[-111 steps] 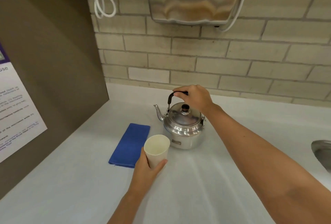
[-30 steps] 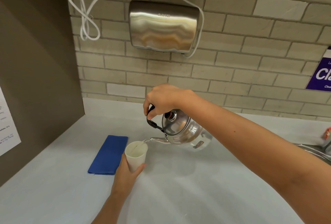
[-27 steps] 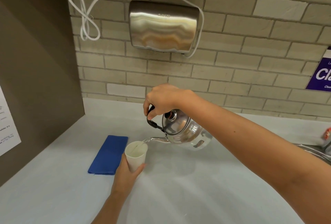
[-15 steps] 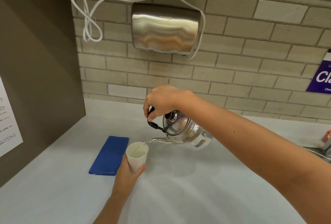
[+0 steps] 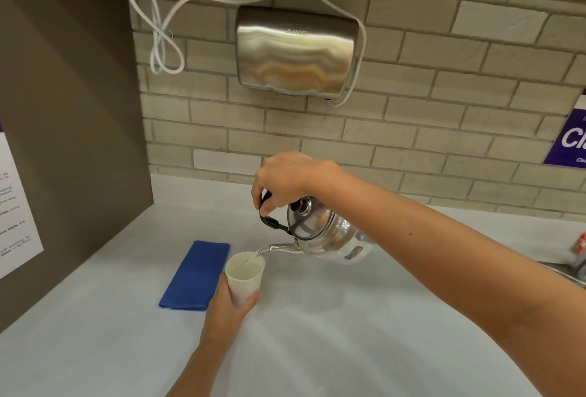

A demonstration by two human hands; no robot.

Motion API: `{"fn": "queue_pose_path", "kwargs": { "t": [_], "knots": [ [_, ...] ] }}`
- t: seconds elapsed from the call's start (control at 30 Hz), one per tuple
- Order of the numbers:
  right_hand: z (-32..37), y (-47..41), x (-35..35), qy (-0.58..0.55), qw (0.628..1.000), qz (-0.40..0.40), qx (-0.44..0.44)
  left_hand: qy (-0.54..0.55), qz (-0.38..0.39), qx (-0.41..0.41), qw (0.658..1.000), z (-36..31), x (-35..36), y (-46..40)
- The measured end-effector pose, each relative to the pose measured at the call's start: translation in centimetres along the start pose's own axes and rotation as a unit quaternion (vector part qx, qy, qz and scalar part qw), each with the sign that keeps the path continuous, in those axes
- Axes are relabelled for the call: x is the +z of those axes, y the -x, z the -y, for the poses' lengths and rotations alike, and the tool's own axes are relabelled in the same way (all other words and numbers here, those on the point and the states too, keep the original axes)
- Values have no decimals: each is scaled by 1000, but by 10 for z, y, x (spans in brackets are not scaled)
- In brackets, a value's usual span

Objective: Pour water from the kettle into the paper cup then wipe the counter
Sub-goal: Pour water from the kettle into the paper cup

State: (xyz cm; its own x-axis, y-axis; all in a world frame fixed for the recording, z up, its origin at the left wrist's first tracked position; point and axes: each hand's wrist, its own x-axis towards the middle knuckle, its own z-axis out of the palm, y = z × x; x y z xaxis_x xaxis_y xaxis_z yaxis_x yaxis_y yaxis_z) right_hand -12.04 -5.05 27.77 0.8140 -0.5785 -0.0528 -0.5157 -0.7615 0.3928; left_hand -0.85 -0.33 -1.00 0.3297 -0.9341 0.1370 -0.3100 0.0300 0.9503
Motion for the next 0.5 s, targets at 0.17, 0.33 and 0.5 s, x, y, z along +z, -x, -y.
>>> {"fn": "queue_pose_path", "kwargs": {
  "t": [0.17, 0.33, 0.5],
  "knots": [
    [2, -2, 2, 7, 1000, 8, -4, -2, 2, -5, 1000, -1, 0, -1],
    [4, -2, 5, -1, 1000, 11, -6, -3, 2, -3, 1000, -2, 0, 0],
    [0, 1, 15, -28, 999, -12, -8, 0, 4, -4, 1000, -5, 0, 1]
  ]
}}
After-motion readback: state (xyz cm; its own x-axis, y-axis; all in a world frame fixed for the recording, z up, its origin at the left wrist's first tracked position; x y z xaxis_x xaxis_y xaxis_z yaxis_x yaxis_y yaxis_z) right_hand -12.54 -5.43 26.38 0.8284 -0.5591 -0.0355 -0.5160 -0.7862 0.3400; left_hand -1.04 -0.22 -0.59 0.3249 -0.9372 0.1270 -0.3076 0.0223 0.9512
